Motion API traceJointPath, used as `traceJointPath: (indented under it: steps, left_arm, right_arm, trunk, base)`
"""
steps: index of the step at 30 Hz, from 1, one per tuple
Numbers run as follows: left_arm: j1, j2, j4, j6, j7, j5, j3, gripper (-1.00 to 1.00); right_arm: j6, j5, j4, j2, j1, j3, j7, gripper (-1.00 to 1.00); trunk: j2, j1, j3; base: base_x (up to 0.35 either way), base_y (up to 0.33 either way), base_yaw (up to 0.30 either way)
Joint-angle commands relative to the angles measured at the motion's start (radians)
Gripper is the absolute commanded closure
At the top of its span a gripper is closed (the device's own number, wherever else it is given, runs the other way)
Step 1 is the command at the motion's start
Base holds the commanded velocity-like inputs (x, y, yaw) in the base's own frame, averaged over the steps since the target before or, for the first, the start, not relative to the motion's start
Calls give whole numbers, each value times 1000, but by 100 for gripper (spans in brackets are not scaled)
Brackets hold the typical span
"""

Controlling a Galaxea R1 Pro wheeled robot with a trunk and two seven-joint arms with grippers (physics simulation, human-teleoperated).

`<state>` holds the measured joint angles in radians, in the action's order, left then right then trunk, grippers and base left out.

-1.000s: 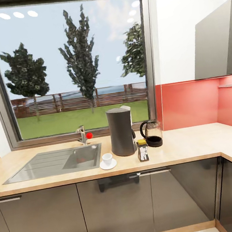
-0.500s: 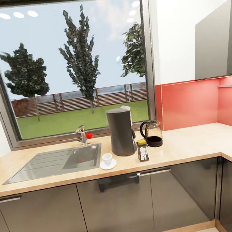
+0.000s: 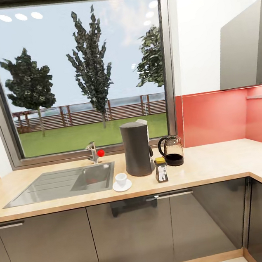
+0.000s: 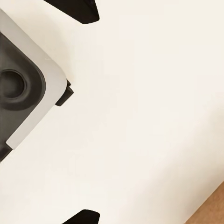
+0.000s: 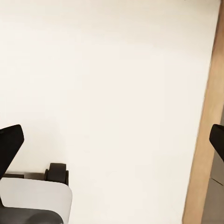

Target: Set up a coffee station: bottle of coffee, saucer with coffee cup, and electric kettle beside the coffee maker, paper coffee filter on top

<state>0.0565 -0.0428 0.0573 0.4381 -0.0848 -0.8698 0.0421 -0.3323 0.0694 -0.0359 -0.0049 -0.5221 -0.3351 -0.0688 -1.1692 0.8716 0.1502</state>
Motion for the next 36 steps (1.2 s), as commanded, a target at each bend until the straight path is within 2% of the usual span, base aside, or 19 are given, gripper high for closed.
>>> traceJointPath:
  steps: [1, 36]
  left_arm:
    - [0, 0, 1, 1, -6, -11, 4, -100]
    - [0, 0, 1, 1, -6, -11, 4, -100]
  right_arm:
    - [-2, 7, -1, 0, -1, -7, -2, -100]
    - [-2, 7, -1, 0, -1, -7, -1, -100]
  trunk:
    - [-1, 0, 1]
    - [-1, 0, 1]
  base:
    - [0, 0, 0]
    - [0, 0, 0]
